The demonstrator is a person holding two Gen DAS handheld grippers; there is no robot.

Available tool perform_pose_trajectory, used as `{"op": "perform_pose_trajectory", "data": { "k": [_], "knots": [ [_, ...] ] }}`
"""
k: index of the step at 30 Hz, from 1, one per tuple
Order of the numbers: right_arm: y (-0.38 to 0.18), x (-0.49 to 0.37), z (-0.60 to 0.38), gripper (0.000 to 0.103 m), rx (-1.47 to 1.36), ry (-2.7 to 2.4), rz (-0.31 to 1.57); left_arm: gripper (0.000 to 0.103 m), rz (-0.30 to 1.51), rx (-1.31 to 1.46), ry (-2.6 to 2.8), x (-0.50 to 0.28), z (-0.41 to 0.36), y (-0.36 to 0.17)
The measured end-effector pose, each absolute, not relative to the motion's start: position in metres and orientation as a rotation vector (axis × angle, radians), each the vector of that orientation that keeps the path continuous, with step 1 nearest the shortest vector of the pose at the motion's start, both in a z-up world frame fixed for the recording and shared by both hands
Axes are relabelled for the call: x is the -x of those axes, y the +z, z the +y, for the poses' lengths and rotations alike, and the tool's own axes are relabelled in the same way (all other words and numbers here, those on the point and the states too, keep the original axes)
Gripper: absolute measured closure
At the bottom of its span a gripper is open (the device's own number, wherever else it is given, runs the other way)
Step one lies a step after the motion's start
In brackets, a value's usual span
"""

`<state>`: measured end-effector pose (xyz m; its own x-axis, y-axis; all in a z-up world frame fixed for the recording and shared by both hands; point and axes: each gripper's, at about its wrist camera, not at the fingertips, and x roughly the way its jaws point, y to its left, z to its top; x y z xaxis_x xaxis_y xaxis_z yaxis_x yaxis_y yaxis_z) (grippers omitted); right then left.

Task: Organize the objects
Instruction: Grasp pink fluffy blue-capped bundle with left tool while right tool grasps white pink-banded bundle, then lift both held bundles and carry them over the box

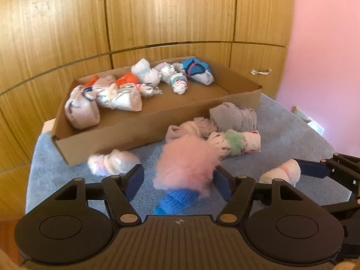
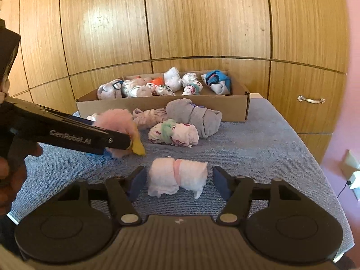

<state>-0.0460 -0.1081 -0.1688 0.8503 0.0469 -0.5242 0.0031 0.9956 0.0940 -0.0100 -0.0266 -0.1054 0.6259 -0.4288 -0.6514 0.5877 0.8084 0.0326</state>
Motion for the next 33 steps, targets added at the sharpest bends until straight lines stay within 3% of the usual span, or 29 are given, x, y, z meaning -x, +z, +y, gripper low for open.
{"op": "perform_pose_trajectory", "data": {
  "k": [3,6,17,33],
  "knots": [
    [-0.169,0.048,-0.109,0.053,-0.094,0.024,0.544,0.053,0.699,-0.236,-0.626,0.006,-0.029,-0.109],
    [-0.171,0.050,-0.111,0.055,-0.095,0.033,0.544,0.056,0.701,-0.237,-0.636,0.007,-0.030,-0.110],
    [-0.155,0.055,-0.128,0.056,-0.097,0.076,0.515,0.058,0.708,-0.148,-0.604,0.009,-0.005,-0.080],
    [-0.073,0.000,-0.167,0.054,0.010,0.187,0.439,0.058,0.701,-0.139,-0.592,-0.035,-0.007,-0.004]
  ]
}}
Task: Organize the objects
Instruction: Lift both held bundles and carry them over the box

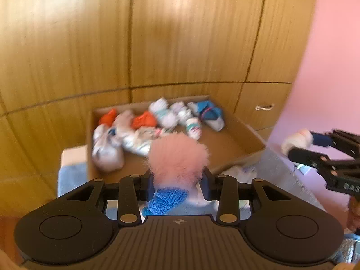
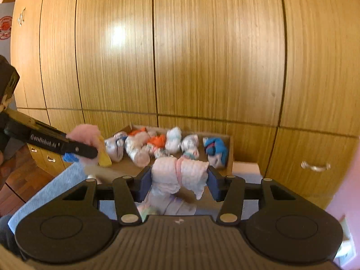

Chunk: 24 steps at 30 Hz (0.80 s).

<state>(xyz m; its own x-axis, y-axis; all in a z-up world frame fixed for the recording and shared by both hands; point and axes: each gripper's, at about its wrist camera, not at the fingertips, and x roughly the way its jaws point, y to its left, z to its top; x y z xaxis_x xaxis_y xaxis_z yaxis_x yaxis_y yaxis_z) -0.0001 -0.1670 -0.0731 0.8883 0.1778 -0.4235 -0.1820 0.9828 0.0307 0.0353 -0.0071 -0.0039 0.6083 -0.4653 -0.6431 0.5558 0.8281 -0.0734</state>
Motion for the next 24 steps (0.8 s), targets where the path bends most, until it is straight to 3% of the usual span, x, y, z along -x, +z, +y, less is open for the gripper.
{"op": "perform_pose_trajectory", "data": {
  "k": [10,24],
  "knots": [
    [-0.067,-0.075,-0.180,0.053,0.130,0.274,0.501,0.058,0.757,-0.173,-0.645,-0.092,-0.071,0.001],
    [-0.140,-0.162,-0.169,0.053,0.174,0.333,0.705,0.057,0.892,-0.214,-0.614,-0.162,-0.106,-0.079]
  ]
}}
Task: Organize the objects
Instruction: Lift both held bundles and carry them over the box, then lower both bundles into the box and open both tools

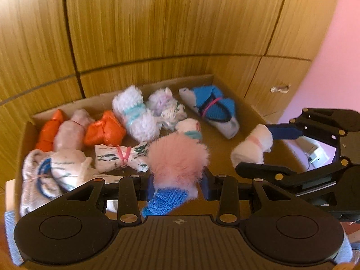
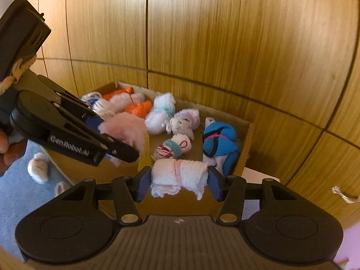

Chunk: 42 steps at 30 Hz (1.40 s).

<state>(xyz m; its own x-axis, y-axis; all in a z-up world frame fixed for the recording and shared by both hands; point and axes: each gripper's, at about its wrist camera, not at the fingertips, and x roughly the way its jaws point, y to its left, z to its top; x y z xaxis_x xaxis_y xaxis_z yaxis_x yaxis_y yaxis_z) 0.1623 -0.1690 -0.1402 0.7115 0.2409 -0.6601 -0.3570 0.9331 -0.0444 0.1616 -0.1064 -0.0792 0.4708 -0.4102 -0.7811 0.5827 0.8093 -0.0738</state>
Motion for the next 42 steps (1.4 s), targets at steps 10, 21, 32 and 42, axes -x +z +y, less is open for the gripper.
{"op": "perform_pose_trajectory", "data": {
  "k": [10,21,32,42],
  "knots": [
    [-0.152,-0.192,-0.155,0.054,0.310,0.383,0.737,0.057,0.896,-0.211,-0.598,-0.184,-0.112,-0.097],
    [-0.157,-0.195,-0.158,0.054,0.322,0.392,0.755,0.057,0.917,-0.115,-0.534,-0.181,-0.118,-0.095],
    [-0.157,-0.193,-0.163,0.049,0.312,0.390,0.756,0.056,0.944,-0.074,-0.532,-0.188,-0.129,-0.098],
    [-0.151,-0.189,-0.161,0.018,0.326,0.391,0.746,0.042,0.951,-0.017,-0.533,-0.190,-0.118,-0.092]
  ]
}}
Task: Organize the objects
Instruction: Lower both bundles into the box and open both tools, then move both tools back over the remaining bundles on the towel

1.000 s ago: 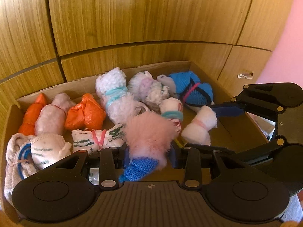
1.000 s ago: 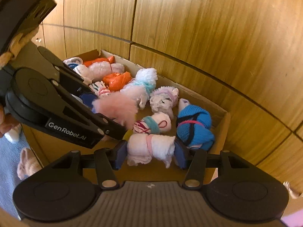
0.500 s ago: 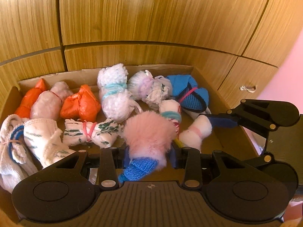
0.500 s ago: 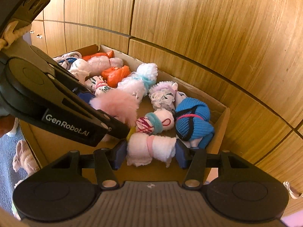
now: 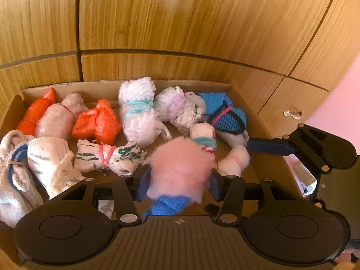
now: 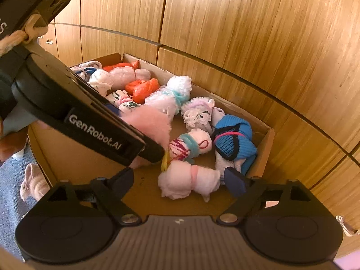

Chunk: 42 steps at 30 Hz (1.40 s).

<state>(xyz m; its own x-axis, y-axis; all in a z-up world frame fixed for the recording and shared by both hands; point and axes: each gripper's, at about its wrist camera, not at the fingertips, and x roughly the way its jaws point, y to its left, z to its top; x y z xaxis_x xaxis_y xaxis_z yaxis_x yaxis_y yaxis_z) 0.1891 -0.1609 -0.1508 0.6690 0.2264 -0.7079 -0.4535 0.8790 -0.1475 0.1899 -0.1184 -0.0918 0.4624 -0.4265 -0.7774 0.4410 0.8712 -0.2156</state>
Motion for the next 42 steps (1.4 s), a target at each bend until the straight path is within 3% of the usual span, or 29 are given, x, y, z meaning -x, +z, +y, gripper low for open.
{"op": "perform_pose_trajectory", "data": {
  "k": [9,15,32,42],
  "knots": [
    [-0.138,-0.180,-0.154,0.015,0.302,0.367,0.730,0.032,0.923,-0.001,-0.514,-0.182,-0.105,-0.074],
    [-0.122,-0.160,-0.152,0.005,0.248,0.332,0.706,0.024,0.879,0.019,-0.506,-0.166,-0.083,-0.050],
    [-0.095,-0.080,-0.133,0.001,0.090,0.205,0.610,0.019,0.790,0.081,-0.476,-0.097,-0.004,-0.012],
    [-0.110,-0.035,-0.124,0.001,-0.004,0.139,0.570,0.016,0.715,0.090,-0.431,-0.053,0.036,-0.035]
  ]
}}
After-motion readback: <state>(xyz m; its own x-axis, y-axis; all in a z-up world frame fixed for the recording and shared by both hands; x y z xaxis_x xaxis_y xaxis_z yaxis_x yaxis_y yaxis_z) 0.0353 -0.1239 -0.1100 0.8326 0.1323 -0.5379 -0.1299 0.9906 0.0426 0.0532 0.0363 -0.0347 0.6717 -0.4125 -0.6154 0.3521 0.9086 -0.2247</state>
